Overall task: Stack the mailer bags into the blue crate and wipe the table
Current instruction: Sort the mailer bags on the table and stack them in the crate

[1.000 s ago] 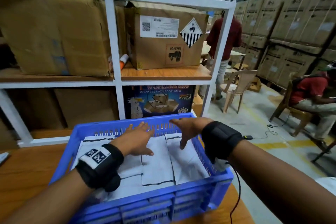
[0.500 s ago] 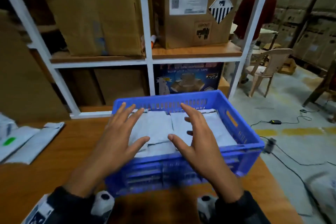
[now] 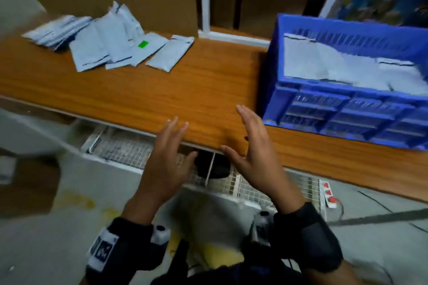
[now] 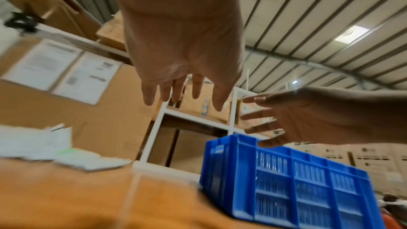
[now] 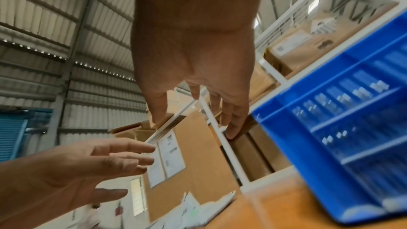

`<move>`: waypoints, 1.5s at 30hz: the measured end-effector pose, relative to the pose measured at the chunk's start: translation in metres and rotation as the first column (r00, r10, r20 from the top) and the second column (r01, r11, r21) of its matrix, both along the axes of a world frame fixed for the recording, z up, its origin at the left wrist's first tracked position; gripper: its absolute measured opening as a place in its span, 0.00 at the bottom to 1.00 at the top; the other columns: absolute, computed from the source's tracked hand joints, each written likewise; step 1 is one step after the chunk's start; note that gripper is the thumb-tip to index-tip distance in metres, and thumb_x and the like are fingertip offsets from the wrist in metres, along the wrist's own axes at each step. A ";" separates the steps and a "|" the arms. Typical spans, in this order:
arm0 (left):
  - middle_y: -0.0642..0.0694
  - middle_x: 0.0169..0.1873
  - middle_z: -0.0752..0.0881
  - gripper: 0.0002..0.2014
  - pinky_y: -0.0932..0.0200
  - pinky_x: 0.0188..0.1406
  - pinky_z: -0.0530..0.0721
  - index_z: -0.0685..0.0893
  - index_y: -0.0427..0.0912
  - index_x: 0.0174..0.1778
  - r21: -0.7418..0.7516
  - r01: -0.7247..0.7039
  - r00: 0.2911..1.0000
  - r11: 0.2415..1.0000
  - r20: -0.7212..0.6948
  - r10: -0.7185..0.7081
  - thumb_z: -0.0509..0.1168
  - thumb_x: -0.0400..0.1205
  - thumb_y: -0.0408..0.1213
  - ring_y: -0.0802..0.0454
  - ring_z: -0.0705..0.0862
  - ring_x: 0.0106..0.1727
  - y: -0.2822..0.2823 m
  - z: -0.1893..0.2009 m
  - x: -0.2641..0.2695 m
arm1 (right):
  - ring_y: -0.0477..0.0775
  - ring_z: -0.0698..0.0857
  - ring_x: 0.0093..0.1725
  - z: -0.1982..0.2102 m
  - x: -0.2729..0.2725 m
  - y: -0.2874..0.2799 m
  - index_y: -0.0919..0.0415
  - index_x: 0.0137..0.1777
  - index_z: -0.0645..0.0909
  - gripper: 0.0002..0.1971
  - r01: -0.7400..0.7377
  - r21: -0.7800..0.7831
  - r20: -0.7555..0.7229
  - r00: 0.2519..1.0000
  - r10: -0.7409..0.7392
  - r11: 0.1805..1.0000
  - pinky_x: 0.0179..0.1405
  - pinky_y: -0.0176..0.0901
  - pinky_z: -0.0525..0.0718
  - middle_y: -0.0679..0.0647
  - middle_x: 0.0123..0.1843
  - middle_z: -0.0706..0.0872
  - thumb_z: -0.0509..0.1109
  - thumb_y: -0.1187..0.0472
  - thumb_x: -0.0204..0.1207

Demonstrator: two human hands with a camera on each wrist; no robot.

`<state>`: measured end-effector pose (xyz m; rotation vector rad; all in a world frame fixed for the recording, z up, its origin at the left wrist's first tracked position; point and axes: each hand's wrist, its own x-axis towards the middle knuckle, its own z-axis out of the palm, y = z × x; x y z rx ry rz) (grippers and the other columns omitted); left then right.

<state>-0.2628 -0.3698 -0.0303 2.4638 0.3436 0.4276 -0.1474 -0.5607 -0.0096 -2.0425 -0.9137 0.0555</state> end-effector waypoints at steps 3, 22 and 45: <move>0.45 0.84 0.61 0.31 0.44 0.79 0.67 0.67 0.46 0.82 -0.009 -0.049 0.998 0.999 -0.035 0.049 0.65 0.83 0.46 0.49 0.55 0.86 0.022 -0.026 -0.042 | 0.49 0.58 0.84 -0.016 -0.028 0.034 0.52 0.86 0.56 0.39 -0.078 -0.077 -0.009 0.997 0.078 0.994 0.76 0.60 0.72 0.51 0.86 0.58 0.70 0.45 0.79; 0.47 0.86 0.56 0.24 0.43 0.79 0.64 0.73 0.48 0.77 0.126 -0.232 0.967 0.964 -0.074 0.242 0.60 0.86 0.52 0.52 0.48 0.87 0.260 -0.003 0.029 | 0.52 0.72 0.76 -0.031 0.080 0.266 0.51 0.83 0.62 0.35 -0.148 -0.020 -0.075 0.986 0.146 0.989 0.69 0.61 0.80 0.50 0.80 0.67 0.73 0.52 0.79; 0.46 0.60 0.82 0.13 0.56 0.56 0.76 0.82 0.42 0.64 -0.398 -0.519 0.852 0.757 -0.167 0.496 0.68 0.84 0.39 0.50 0.79 0.61 0.546 -0.008 0.188 | 0.52 0.82 0.64 -0.028 0.239 0.541 0.52 0.79 0.69 0.30 0.002 -0.025 -0.282 0.959 -0.009 1.000 0.62 0.44 0.81 0.53 0.75 0.76 0.73 0.52 0.78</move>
